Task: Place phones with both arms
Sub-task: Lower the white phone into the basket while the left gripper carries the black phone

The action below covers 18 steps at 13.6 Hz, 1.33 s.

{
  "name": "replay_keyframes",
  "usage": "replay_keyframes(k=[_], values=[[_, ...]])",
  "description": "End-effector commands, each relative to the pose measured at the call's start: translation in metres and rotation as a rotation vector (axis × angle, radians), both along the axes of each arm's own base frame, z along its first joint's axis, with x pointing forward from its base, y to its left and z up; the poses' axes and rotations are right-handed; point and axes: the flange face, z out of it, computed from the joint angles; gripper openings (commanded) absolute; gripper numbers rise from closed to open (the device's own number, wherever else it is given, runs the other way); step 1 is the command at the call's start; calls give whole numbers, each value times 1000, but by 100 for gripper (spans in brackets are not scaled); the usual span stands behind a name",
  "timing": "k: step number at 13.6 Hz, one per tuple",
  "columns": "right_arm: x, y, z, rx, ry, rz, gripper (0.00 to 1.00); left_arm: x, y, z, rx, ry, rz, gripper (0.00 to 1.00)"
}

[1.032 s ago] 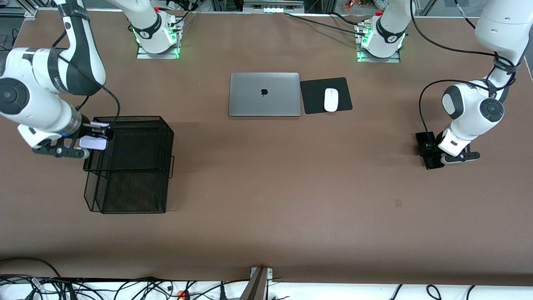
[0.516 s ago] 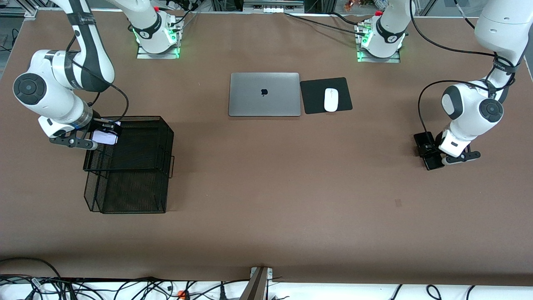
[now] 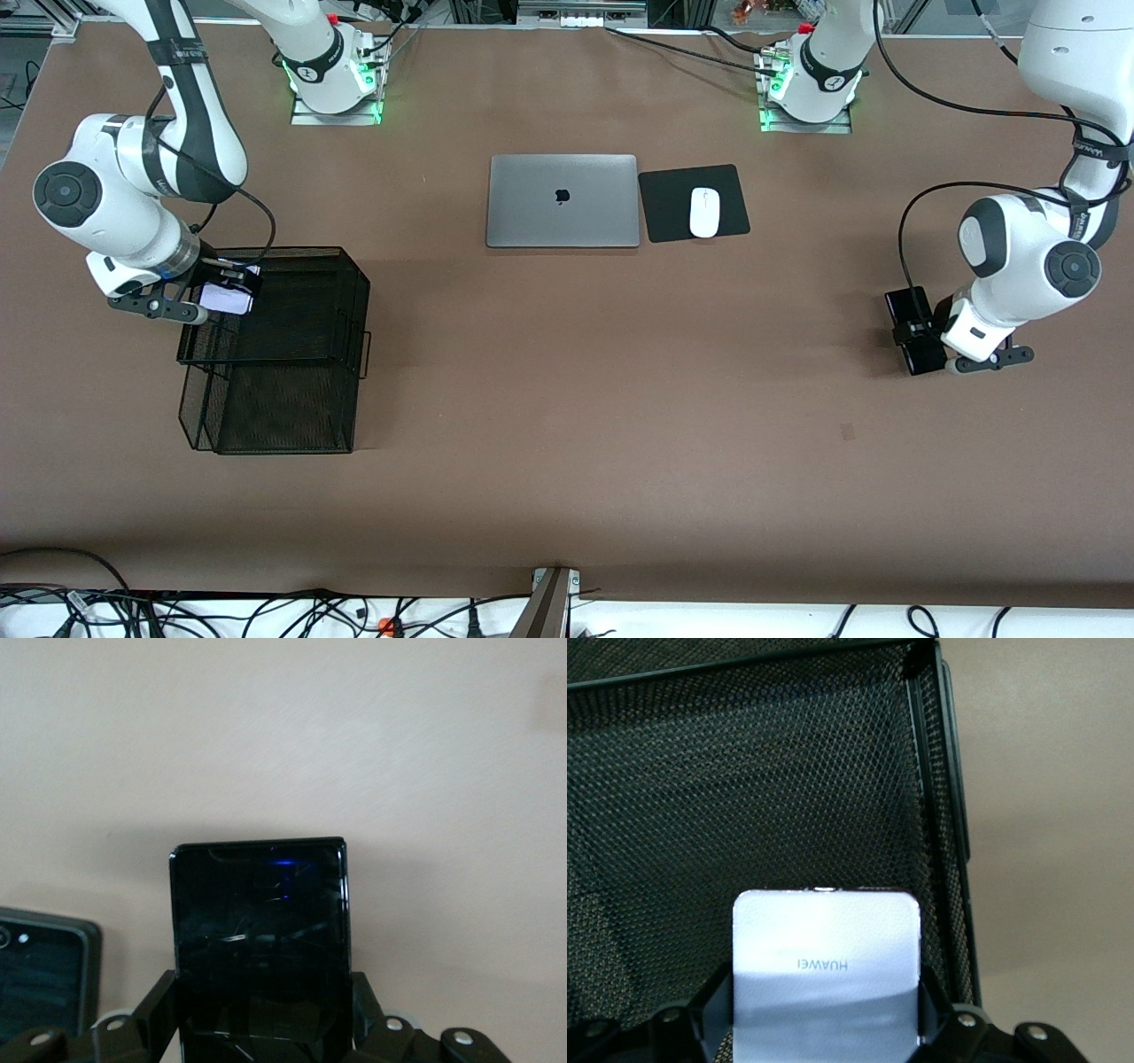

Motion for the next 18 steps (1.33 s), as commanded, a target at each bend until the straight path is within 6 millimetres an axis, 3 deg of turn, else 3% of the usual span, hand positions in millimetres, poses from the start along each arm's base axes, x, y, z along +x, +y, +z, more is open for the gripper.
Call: replay_keyframes(k=[1, 2, 5, 12, 18], values=[[5, -5, 7, 22, -27, -14, 93, 29, -61, 18, 5, -11, -39, 0], [8, -4, 12, 28, -38, -17, 99, 35, -80, 19, 5, -14, -66, 0], [19, -4, 28, 27, -63, -12, 100, 45, -145, 19, -5, 22, -144, 0], [55, 15, 100, 88, 30, -37, 100, 32, -374, -3, -23, -5, -8, 0], [94, 45, 146, 178, 122, -50, 100, 20, -486, 17, -72, -90, -47, 0]])
